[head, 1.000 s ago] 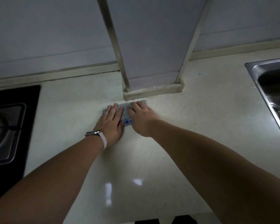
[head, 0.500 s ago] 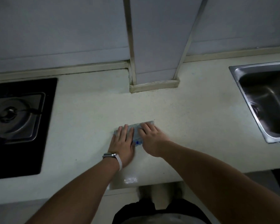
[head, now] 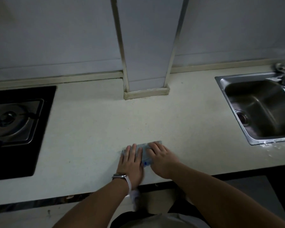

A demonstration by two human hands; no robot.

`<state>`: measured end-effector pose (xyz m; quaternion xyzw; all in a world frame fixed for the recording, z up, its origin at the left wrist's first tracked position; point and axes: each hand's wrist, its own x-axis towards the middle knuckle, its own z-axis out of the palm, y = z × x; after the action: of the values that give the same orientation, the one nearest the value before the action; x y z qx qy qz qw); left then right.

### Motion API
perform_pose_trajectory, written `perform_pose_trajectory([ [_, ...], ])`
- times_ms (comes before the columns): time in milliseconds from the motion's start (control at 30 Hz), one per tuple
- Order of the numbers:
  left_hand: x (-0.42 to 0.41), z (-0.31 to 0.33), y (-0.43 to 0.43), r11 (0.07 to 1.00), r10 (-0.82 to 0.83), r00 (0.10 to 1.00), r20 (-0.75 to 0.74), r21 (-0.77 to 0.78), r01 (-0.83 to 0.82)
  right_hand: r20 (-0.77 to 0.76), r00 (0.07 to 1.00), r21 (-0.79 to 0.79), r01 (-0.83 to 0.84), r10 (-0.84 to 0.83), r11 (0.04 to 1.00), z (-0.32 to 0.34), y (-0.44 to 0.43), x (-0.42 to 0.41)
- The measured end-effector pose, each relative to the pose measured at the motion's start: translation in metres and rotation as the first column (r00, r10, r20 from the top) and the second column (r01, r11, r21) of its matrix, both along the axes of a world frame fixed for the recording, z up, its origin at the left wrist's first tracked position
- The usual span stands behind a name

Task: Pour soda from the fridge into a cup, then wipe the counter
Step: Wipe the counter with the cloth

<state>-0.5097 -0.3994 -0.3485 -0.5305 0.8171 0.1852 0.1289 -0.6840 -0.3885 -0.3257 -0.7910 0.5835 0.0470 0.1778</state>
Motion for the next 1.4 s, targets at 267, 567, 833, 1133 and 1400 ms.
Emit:
perform_pose_trajectory([
  [267,-0.072,0.005,0.009,1.0,-0.011,0.999,-0.033,0.017,0.012,0.008,1.0,0.01,0.013,-0.013,1.0,0.003,0.013,-0.075],
  [567,-0.126,-0.003,0.004,1.0,0.005,0.998,-0.063,0.022,-0.003,-0.003,0.999,0.049,0.046,-0.046,0.998,-0.003,0.014,-0.128],
  [833,-0.128,0.001,-0.039,0.999,0.02,0.997,-0.073,0.036,-0.018,-0.005,1.0,0.091,-0.007,0.008,0.996,-0.003,-0.03,-0.131],
  [1133,-0.132,-0.005,-0.12,0.998,0.05,0.995,-0.091,0.04,-0.046,-0.018,1.0,0.15,0.006,-0.003,0.989,-0.005,-0.108,-0.133],
  [1400,-0.138,-0.003,-0.189,0.996,0.072,0.989,-0.128,0.07,-0.063,-0.027,1.0,0.152,0.004,0.0,0.988,-0.004,-0.176,-0.142],
])
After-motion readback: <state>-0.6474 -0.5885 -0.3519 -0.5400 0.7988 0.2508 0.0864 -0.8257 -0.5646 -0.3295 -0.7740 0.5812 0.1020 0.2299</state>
